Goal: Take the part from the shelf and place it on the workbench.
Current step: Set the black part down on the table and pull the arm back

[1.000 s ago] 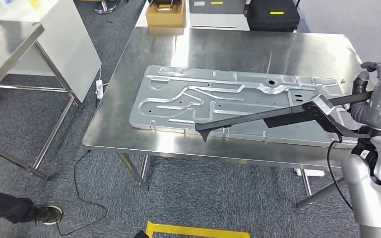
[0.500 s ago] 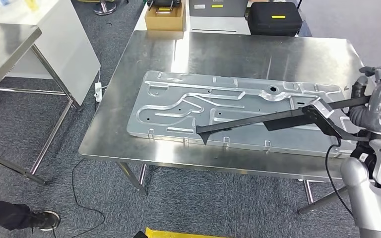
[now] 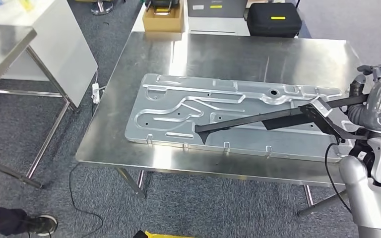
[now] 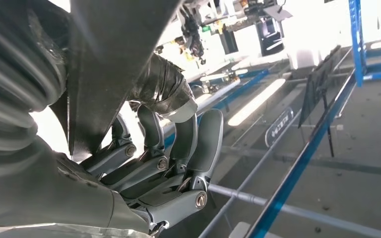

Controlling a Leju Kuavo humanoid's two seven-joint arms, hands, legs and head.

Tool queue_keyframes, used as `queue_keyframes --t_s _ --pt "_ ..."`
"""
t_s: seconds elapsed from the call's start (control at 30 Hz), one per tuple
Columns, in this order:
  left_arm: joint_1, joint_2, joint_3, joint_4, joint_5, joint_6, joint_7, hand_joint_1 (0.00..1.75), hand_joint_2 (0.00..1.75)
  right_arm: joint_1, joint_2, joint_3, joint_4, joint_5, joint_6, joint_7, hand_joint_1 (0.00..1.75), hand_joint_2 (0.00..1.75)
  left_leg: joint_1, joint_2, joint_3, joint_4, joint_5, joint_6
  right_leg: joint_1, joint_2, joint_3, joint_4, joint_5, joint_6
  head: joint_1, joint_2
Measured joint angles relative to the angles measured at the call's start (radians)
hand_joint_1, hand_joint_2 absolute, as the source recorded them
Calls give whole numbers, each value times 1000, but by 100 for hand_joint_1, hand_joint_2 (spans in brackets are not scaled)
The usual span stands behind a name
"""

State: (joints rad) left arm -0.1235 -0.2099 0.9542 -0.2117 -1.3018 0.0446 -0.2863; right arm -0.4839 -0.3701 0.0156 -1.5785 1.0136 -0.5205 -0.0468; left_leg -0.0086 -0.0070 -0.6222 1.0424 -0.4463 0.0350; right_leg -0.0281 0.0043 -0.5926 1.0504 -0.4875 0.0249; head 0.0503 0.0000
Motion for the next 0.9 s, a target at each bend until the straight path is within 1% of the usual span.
queue_keyframes --t_s 0.07,0.1,0.13,0.2,0.23,0.27,0.3,0.33,0.37,0.4,0.43,0.5,0.57,0.6,0.63,0.67,0.7,0.73,0.77,0.8,0.83,0.87,0.9 --pt "2 0 0 0 0 0 0 0 175 0 0 0 2 -1 -1 0 175 175 4 1 12 -17 4 9 -1 -2 1 5 -8 10 0 0" --pt "2 -1 0 0 0 0 0 0 175 -1 0 0 2 -3 -1 0 175 175 6 1 19 -25 6 15 -1 -3 -10 31 -24 13 0 0" --pt "1 -1 0 0 0 -1 1 0 175 -1 0 0 3 -5 -2 1 175 175 7 1 25 -30 7 20 -1 -3 -34 78 -47 13 1 0" --pt "0 -2 0 0 0 2 3 0 175 1 0 0 5 -10 -4 2 175 175 4 1 28 -29 3 27 0 -3 -107 208 -97 16 1 0" --pt "0 -2 0 0 0 7 7 0 175 3 0 0 7 -11 -5 2 175 175 3 1 29 -27 0 28 0 -3 -136 252 -102 17 2 0" --pt "1 -2 -1 0 0 12 12 0 175 6 0 0 9 -11 -5 2 175 175 3 1 31 -25 -4 29 0 -3 -149 262 -89 18 1 0" --pt "2 -2 -1 0 0 16 17 0 175 7 0 0 10 -12 -5 2 175 175 2 0 33 -22 -9 28 0 -3 -142 231 -56 17 1 0" --pt "2 -3 -1 0 0 17 21 0 175 8 0 -1 10 -12 -5 2 175 175 2 -1 37 -18 -15 26 0 -4 -118 170 -13 16 1 0" --pt "2 -4 -1 0 1 17 22 0 175 8 0 -1 11 -12 -6 2 175 175 1 -1 40 -13 -21 23 1 -4 -89 107 18 13 1 0" --pt "2 -5 -1 0 1 16 23 0 175 7 0 -1 11 -12 -6 2 164 175 -1 -2 41 -8 -26 19 4 -4 -65 54 38 9 1 0" --pt "0 -5 -1 0 -1 14 24 0 175 8 1 -1 11 -12 -7 2 154 175 -2 -3 40 -4 -30 15 6 -3 -51 22 44 6 1 0" --pt "0 -6 -3 0 -6 10 25 0 175 8 1 -1 12 -12 -8 2 131 175 -4 -3 39 -4 -32 7 10 -1 -45 8 39 -1 1 0" --pt "0 -6 -5 0 -8 5 24 0 175 9 2 -2 12 -12 -10 1 131 175 -5 -2 38 3 -43 -3 3 -1 -41 3 40 -10 0 0" --pt "0 -6 -6 0 -8 4 24 0 175 9 2 -2 12 -12 -10 1 132 175 -4 -1 29 25 -58 -9 0 -2 -37 -2 40 -15 0 0" --pt "1 -6 -6 0 -7 4 25 0 175 9 3 -2 12 -11 -11 0 133 175 -2 0 8 70 -83 -15 -3 -4 -34 -5 41 -20 -1 0" --pt "1 -6 -6 0 -6 4 26 0 175 9 5 -2 13 -10 -12 -2 135 175 1 0 -22 131 -112 -20 -4 -5 -33 -6 40 -23 -1 0" --pt "1 -6 -6 0 -4 4 29 0 131 9 8 -2 14 -9 -13 -4 136 175 5 0 -57 199 -138 -24 -4 -6 -32 -6 39 -24 -2 0" --pt "2 -6 -6 0 -3 4 31 0 87 9 11 -1 16 -7 -13 -6 137 175 9 0 -87 253 -152 -28 -4 -7 -32 -6 38 -25 -2 0" --pt "3 -6 -6 0 -2 4 33 0 44 9 15 -1 19 -4 -12 -7 138 175 12 1 -102 275 -148 -31 -4 -6 -31 -6 37 -25 -2 0" --pt "4 -6 -6 0 -2 4 36 0 0 8 18 -1 23 -1 -11 -8 140 175 15 1 -99 258 -124 -32 -5 -6 -30 -6 37 -24 -2 0" --pt "4 -6 -6 0 -2 4 37 0 0 5 20 -1 26 4 -10 -8 142 175 18 1 -78 205 -86 -33 -6 -6 -27 -5 35 -22 -2 0" --pt "3 -6 -7 0 -2 4 40 0 0 -1 22 0 31 8 -7 -8 144 175 19 1 -48 136 -48 -33 -8 -5 -25 -5 34 -19 -2 0" --pt "1 -6 -7 0 -3 5 43 0 0 -11 25 1 37 13 -3 -7 147 175 19 1 -20 70 -22 -32 -7 -4 -24 -4 32 -15 -1 0"
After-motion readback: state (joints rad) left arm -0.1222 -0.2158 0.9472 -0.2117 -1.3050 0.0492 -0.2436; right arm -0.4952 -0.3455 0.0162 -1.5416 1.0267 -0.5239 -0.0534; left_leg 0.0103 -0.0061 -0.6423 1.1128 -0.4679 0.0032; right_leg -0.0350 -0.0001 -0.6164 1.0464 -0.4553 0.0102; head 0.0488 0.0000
